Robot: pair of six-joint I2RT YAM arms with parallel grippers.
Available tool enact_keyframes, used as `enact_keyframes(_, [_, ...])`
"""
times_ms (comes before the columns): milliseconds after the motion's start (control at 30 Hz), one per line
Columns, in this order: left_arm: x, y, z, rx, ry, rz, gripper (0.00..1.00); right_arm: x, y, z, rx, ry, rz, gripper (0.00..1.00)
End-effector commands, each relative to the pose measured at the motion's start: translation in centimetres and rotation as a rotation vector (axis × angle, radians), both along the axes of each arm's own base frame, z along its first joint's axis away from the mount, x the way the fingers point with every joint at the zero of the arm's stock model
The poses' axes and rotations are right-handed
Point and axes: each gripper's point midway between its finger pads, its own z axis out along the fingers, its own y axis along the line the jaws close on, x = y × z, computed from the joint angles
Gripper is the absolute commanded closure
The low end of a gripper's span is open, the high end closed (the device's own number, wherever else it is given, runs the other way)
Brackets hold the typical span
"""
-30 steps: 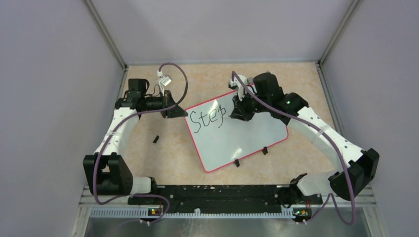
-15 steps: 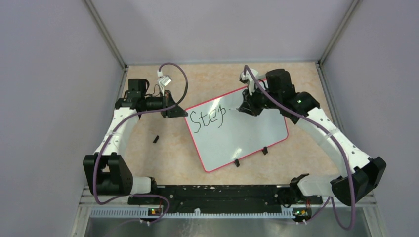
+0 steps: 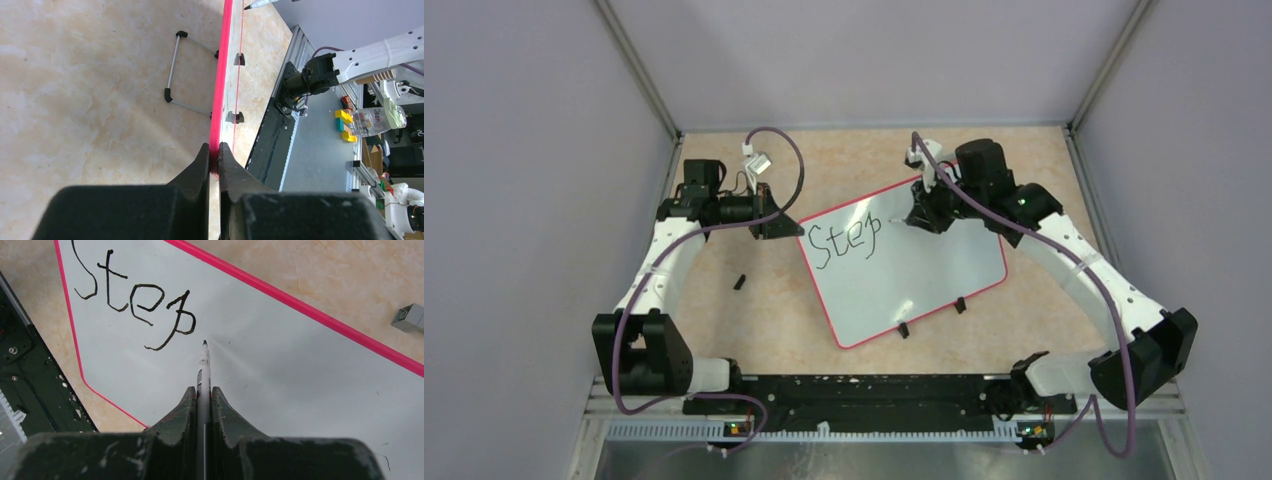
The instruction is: Write a sentence on the whiteboard
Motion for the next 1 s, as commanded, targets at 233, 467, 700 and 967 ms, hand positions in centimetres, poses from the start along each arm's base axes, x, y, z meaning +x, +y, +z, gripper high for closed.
enact_keyframes(233, [0.3,0.0,-0.1,0.011,-0.038,-0.011,1.00,1.9,0.3,1.2,0.008,-0.079,-0.022,1.00])
enact_keyframes(467, [0.3,0.0,-0.1,0.011,-0.037,-0.010,1.00,2.7,-0.8,0.9,-0.037,-0.100,-0.076,1.00])
enact_keyframes(700, [0.3,0.0,-0.1,0.011,-0.036,-0.010,1.00,3.5,-2.0,0.9,-0.055,-0.109,-0.134,1.00])
enact_keyframes(967, [0.3,0.0,-0.2,0.011,-0.034,-0.010,1.00,3.4,-2.0,1.0,-0.046,-0.106,-0.134,1.00])
